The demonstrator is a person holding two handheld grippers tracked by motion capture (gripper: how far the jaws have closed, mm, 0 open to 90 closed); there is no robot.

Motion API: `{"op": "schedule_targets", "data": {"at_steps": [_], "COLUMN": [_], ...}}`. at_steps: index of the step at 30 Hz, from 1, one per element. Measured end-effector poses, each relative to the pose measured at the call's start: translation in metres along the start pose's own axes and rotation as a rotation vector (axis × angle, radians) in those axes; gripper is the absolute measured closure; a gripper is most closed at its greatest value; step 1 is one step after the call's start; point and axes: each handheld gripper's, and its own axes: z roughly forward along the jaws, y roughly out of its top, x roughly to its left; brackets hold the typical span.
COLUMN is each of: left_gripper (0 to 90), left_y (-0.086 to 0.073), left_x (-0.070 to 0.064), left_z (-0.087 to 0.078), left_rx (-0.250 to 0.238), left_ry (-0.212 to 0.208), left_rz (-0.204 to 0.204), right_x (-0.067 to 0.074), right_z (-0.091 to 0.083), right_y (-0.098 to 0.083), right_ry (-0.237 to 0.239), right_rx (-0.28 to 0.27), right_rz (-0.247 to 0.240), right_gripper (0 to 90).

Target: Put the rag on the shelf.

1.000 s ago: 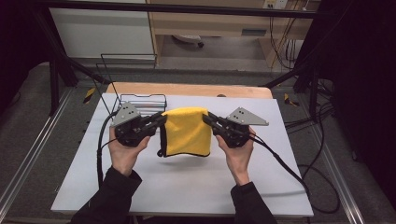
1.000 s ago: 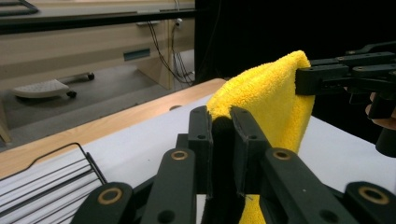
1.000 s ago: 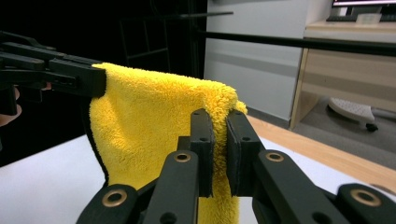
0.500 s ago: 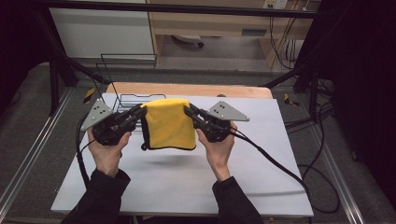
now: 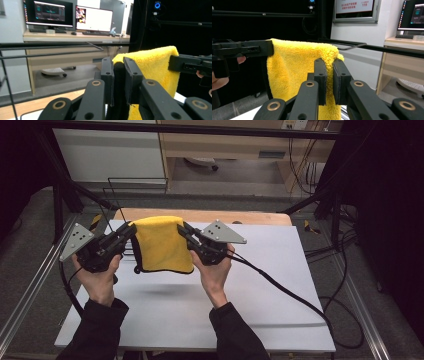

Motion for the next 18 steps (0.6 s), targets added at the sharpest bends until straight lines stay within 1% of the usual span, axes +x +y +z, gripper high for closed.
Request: {"op": "schedule_targets", "data": {"at_steps": [3, 6, 10, 18], "left_gripper": [79.2, 79.2, 79.3, 79.3], "left_y": [0.002, 0.006, 0.015, 0.030], "left_x": [0.005, 0.011, 0.016, 0.026], "left_z": [-0.002, -0.004, -0.005, -0.006], "left_rx": [-0.019, -0.038, -0.057, -0.097], "left_ry": [0.007, 0.017, 0.025, 0.043], "left_rz": [-0.011, -0.022, -0.020, -0.019], "right_x": [0.003, 0.006, 0.009, 0.015], "right_z": [0.005, 0.011, 0.019, 0.032], "right_y": [0.003, 0.009, 0.019, 0.033], "right_ry": [0.005, 0.006, 0.011, 0.010], "right_rx": [-0.013, -0.020, -0.036, -0.065], "right_rz": [0.005, -0.004, -0.017, -0.018], "right_gripper": [83.2, 83.3, 83.3, 83.3]}}
